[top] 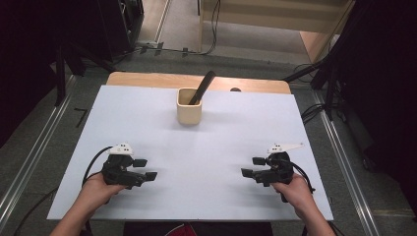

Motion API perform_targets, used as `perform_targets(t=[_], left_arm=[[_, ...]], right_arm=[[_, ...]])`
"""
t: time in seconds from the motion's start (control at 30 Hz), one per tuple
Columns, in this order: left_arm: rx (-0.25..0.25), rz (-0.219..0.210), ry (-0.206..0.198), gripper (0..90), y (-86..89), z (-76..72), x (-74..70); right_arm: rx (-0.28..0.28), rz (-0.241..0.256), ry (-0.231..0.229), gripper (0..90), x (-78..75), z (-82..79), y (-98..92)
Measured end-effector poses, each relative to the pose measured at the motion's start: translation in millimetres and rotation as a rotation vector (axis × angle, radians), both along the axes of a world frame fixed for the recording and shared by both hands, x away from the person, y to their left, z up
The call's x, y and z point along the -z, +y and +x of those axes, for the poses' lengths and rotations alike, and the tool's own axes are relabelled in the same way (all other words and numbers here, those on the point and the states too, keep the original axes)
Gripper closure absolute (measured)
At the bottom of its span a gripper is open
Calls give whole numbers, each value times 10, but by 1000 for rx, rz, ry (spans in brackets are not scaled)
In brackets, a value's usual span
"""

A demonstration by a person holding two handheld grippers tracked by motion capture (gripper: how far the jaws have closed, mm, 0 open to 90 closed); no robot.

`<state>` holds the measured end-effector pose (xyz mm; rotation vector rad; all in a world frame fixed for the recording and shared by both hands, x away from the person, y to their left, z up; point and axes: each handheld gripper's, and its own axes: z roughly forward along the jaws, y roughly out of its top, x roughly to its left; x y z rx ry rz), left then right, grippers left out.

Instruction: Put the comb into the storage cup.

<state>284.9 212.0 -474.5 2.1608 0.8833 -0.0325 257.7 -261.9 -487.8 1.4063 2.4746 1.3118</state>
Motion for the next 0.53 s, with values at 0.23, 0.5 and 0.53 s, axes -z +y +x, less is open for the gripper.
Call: perform_targets(t=[0.23, 0.5, 0.53], left_arm=[[5, 7, 2, 302, -11, -2, 7], [3, 7, 1, 301, -11, -3, 6], [0, 6, 0, 301, -9, -2, 6]], right_arm=[[-3, 1, 0, 216, 10, 8, -3], [-3, -6, -6, 216, 0, -5, 10], [-6, -16, -12, 216, 0, -6, 13]])
